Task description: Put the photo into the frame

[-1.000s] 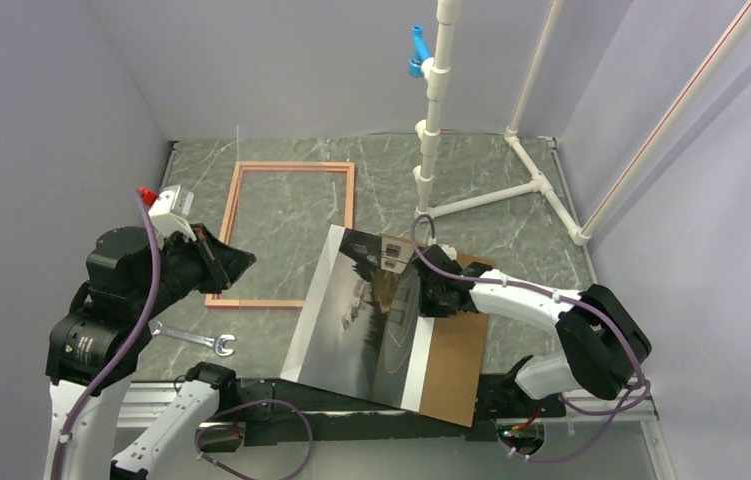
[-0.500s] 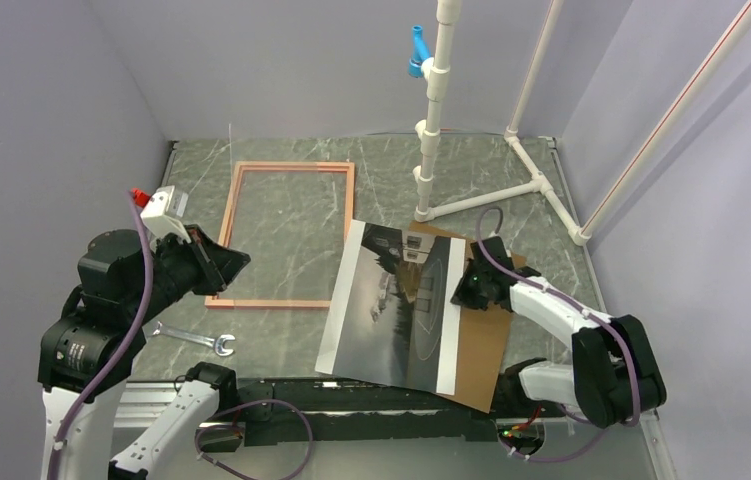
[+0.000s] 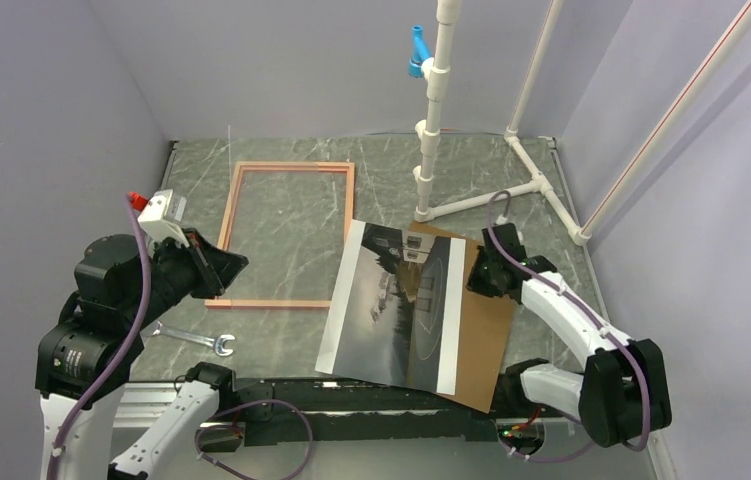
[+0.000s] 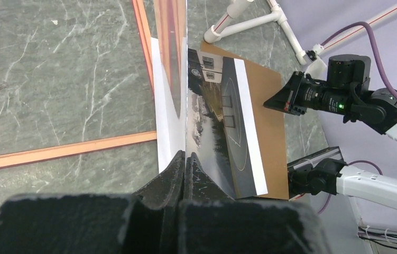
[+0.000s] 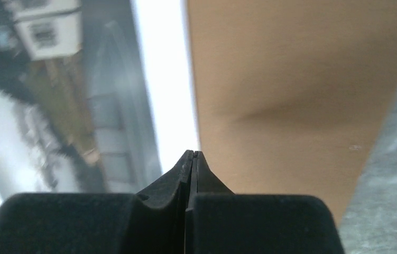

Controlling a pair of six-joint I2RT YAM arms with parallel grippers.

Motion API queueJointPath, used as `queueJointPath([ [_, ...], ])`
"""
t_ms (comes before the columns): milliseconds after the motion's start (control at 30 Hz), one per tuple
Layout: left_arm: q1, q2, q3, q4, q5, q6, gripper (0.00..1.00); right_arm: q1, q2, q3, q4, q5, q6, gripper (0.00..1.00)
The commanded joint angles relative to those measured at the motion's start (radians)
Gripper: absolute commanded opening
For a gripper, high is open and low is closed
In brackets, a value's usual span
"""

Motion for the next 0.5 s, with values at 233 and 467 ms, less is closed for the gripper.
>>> queueJointPath([
  [233,0.003,-0.015,0.045,0.004,-0.076,0.017,0.00,0.577,0.271,0.294,-0.040,0.035,0.065,0.00],
  [467,0.002,0.023,0.225,-0.137,-0.211,0.065,0.00,0.762,0.556,0.629,0.042,-0.039,0.055,0.00],
])
